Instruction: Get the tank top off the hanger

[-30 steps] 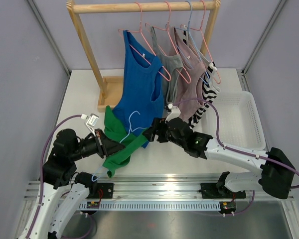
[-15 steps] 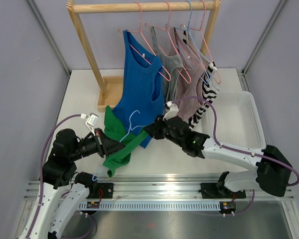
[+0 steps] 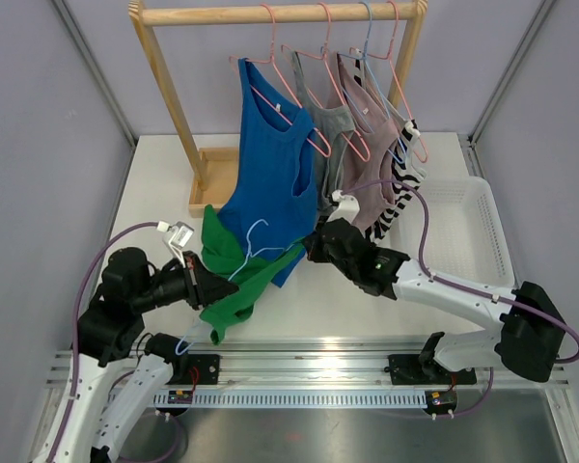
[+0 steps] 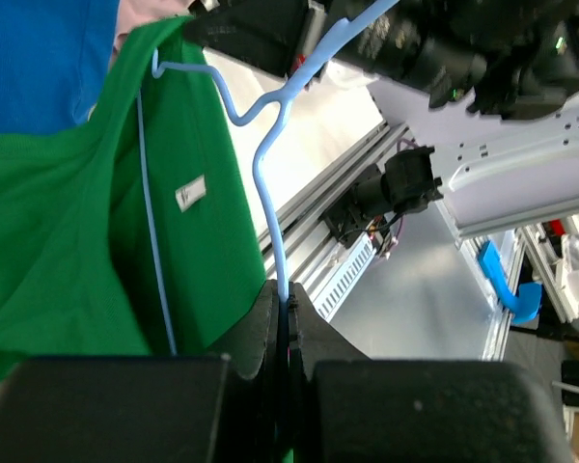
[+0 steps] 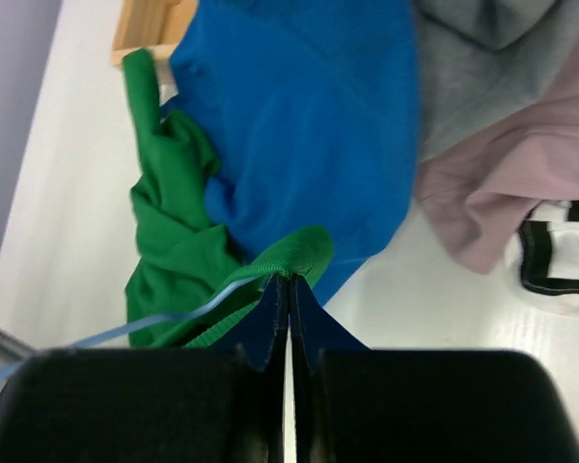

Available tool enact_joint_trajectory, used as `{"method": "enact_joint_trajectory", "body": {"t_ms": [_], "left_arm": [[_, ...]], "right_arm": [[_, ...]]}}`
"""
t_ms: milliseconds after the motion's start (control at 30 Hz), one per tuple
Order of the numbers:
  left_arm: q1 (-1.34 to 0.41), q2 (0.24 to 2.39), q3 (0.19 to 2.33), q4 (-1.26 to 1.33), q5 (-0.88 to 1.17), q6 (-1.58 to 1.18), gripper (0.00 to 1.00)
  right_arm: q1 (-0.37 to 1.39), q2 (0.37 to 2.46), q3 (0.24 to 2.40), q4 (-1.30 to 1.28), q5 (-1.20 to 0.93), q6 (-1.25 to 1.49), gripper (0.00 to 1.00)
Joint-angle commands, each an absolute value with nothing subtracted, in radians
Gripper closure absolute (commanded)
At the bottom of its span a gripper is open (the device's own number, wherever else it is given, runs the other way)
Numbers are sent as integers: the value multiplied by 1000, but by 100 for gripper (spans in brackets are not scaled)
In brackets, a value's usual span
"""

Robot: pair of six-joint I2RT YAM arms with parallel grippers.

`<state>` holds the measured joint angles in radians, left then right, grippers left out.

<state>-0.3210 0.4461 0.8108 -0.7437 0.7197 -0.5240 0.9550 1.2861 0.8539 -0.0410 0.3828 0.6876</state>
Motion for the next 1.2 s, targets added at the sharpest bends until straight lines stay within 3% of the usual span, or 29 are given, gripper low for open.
{"method": "enact_joint_trajectory", "body": {"t_ms": [0,267,400,600,700,833,933,1167], "left_arm": [[-325,419,893,-768,795,-466,100],[-325,383,1009,-814,778,-448,100],[-325,380,1077,-795,713,-460,100],[-324,353,1092,-441,530,-577,100],[-322,339,1066,-215,396,-584,100],[-322,366,968,175,289,-519,100],[-322,469,965,305,261,-439,100],[-324,638,1059,248,215,-422,100]], "right_arm": [[908,1343,965,-234,567,666,100],[861,1374,994,-351,543,698,100],[861,1270,942,-259,326,638,100],[874,1030,792,-46,-218,634,100],[894,918,778,-126,-303,618,100],[900,780,788,-312,-296,588,100],[902,666,842,-440,-258,565,100],[900,505,988,-601,-123,526,100]]}}
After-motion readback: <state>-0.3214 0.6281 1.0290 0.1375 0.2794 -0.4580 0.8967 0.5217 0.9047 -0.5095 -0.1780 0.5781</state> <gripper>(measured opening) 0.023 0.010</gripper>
